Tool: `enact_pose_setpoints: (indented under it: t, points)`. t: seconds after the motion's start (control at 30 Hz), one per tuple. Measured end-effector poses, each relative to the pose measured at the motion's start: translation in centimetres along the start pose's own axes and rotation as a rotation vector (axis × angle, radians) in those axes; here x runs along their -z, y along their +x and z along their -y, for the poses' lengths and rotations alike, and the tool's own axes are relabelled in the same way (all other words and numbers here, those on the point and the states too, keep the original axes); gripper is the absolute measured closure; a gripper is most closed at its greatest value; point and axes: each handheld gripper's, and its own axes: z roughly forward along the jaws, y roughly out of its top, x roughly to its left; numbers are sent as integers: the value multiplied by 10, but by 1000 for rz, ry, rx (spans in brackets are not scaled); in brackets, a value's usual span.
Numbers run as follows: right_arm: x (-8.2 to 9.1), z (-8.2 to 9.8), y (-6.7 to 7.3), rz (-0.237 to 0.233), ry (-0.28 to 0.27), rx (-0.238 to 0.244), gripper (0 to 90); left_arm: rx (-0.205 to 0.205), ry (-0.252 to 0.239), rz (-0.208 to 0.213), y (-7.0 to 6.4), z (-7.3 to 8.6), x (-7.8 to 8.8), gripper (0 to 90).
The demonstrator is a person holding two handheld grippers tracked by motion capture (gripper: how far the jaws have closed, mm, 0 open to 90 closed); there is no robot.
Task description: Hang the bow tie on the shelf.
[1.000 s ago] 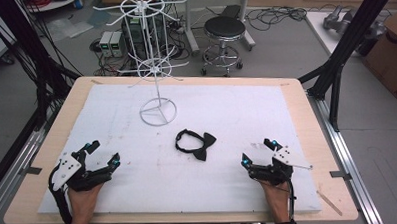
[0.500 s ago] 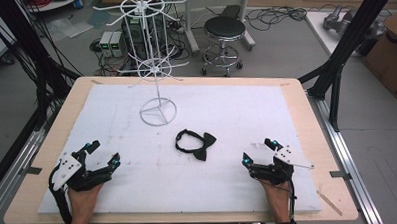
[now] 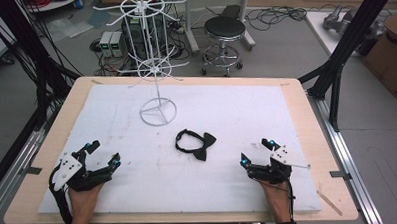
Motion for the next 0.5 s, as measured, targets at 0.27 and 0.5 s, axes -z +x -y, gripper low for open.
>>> enact_pose_setpoints:
  t: [0.27,0.5]
  points:
    - [-11,-13,3,-22,56,33,64,-1,4,-2,0,0,0,154]
    - [-24,-35,6,-51,118,43,64,-1,7,-4,0,0,-1,154]
